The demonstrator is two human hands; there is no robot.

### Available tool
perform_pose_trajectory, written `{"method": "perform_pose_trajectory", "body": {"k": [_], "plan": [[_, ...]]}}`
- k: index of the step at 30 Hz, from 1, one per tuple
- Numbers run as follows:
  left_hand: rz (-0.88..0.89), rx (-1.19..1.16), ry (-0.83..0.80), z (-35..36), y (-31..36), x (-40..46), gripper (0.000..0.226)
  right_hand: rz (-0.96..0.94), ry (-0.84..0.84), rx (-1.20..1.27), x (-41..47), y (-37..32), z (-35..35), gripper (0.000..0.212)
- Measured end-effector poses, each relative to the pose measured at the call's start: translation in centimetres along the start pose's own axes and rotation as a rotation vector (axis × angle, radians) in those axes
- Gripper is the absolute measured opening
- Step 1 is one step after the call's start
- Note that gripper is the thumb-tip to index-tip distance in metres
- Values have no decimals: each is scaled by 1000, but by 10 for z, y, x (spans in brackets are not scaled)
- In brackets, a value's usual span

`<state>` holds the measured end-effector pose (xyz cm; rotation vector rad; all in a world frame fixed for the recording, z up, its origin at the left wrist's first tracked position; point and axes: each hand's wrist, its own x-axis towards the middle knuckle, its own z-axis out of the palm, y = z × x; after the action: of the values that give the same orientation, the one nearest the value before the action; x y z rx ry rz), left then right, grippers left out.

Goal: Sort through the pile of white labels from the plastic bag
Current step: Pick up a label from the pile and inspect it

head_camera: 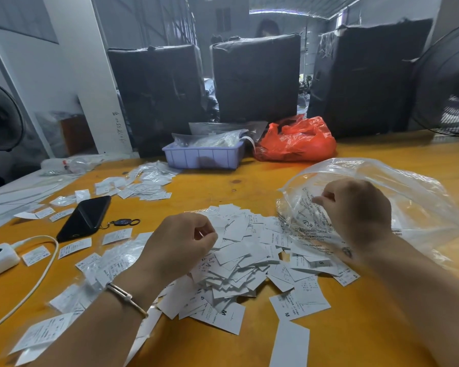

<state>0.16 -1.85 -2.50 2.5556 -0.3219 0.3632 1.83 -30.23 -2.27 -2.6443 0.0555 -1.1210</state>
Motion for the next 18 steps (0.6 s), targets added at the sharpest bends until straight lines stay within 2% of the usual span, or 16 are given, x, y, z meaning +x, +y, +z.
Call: {"method": "perform_pose_trajectory", "body": {"k": [5, 8, 12, 15, 18], "plan": [[17, 7, -13, 2, 3, 0, 10, -134, 166, 229, 0, -10, -3, 7], [26, 7, -9, 2, 3, -1, 11, -112, 164, 498, -5, -21, -5, 10], [71, -160, -2, 1, 7, -1, 6, 131, -65, 1081, -15, -43, -9, 12], [89, -346, -52, 0, 12, -1, 43, 257, -290, 1382, -25, -60, -9, 15], [83, -568, -188, -1, 20, -4, 61, 276, -457, 1537, -33, -72, -8, 21]]}}
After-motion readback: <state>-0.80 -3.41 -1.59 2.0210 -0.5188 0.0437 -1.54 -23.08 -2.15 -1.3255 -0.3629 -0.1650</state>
